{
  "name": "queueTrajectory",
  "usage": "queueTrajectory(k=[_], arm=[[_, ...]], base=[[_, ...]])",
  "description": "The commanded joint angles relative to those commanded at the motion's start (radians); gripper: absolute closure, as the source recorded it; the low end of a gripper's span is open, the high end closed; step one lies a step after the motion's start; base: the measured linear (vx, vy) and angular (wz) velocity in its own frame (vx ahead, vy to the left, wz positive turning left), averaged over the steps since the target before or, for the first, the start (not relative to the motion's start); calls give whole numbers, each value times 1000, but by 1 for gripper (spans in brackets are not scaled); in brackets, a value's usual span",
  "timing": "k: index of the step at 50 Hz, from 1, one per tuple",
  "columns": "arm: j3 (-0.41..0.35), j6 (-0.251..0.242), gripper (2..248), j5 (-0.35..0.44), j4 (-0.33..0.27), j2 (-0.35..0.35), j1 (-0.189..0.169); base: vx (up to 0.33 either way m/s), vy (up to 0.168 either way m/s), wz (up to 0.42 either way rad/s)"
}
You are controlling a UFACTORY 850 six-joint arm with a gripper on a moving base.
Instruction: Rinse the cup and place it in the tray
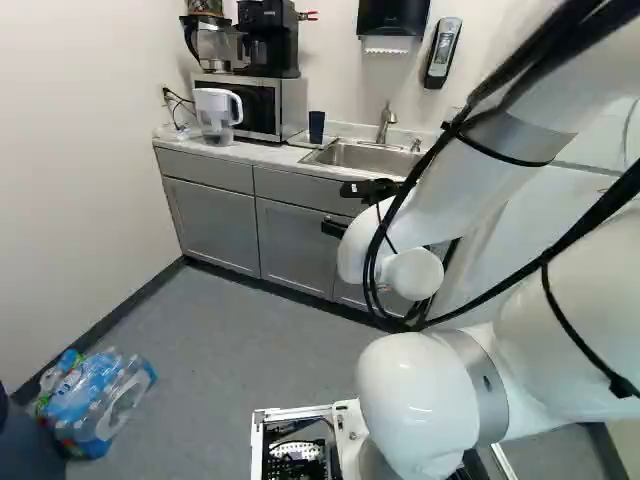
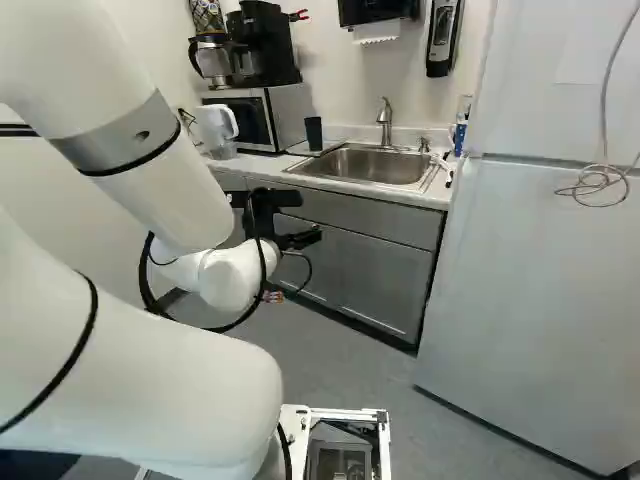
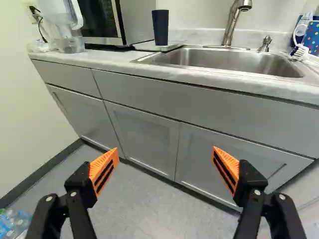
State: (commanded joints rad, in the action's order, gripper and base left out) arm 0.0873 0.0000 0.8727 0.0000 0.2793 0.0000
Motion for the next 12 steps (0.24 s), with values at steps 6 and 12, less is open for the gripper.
queueTrajectory(k=[6,12], arm=[[0,0,3,0,0,0,0],[0,0,3,0,0,0,0]], base=[[0,0,0],[0,0,0]])
